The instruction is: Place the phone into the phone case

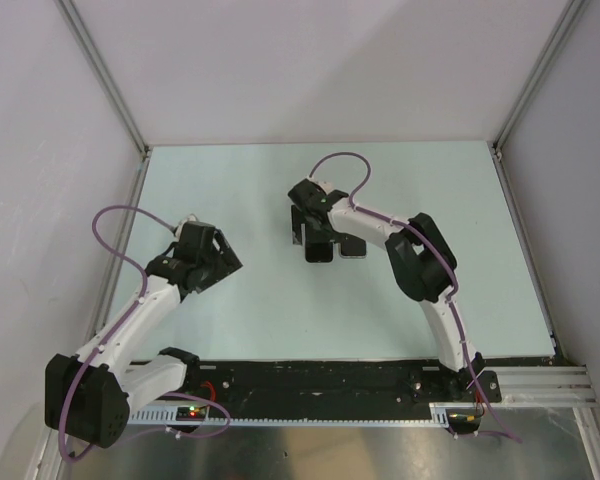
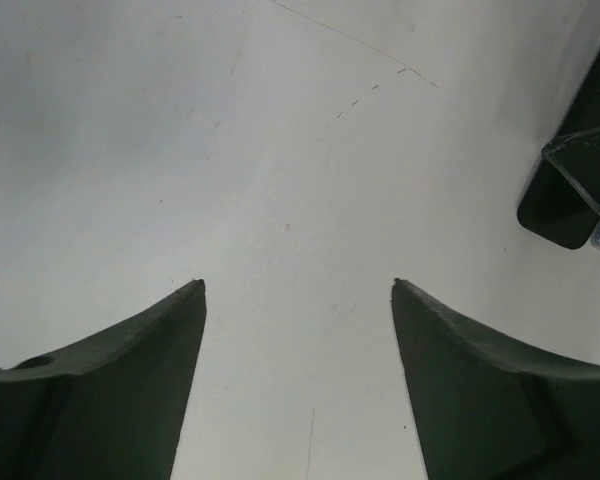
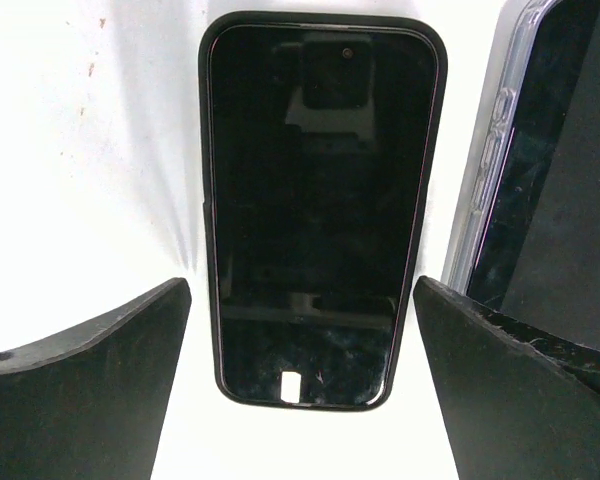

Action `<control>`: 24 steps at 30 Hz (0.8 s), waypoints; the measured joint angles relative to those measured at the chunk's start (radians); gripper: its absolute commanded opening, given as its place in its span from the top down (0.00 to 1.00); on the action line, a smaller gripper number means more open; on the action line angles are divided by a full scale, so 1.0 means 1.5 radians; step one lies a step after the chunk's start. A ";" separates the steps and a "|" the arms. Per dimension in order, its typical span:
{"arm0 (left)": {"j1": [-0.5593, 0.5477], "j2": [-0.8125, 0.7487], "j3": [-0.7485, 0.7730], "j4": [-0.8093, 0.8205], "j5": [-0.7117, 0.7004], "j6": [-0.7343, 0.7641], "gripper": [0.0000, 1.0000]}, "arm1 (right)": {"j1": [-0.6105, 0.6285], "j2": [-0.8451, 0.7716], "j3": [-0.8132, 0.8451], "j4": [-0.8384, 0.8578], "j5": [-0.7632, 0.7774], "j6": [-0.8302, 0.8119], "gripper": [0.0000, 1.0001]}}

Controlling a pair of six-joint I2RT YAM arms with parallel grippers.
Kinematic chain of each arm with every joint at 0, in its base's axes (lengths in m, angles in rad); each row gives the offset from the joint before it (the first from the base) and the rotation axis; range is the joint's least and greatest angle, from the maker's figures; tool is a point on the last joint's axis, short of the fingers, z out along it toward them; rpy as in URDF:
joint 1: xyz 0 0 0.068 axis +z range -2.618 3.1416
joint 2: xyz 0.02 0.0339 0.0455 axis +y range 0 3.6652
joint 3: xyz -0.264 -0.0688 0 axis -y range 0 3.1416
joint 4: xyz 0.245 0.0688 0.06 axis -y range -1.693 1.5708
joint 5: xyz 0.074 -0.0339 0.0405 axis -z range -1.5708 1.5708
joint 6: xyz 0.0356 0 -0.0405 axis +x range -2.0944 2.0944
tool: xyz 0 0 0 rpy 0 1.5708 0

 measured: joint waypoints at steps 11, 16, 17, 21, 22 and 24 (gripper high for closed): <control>-0.100 -0.022 0.038 0.003 -0.033 0.020 0.00 | -0.001 -0.262 -0.131 0.042 -0.025 -0.012 0.00; -0.197 -0.022 0.088 0.011 -0.092 0.025 0.00 | -0.005 -0.531 -0.312 0.105 -0.019 -0.011 0.00; -0.212 -0.022 0.096 0.013 -0.102 0.026 0.00 | -0.005 -0.569 -0.339 0.108 -0.018 -0.011 0.00; -0.250 -0.022 0.117 0.016 -0.139 0.036 0.00 | -0.009 -0.715 -0.469 0.133 0.000 -0.006 0.00; -0.256 -0.022 0.122 0.017 -0.147 0.039 0.00 | -0.009 -0.747 -0.501 0.136 0.004 -0.004 0.00; -0.263 -0.021 0.129 0.017 -0.159 0.046 0.00 | -0.009 -0.804 -0.560 0.134 0.013 0.002 0.00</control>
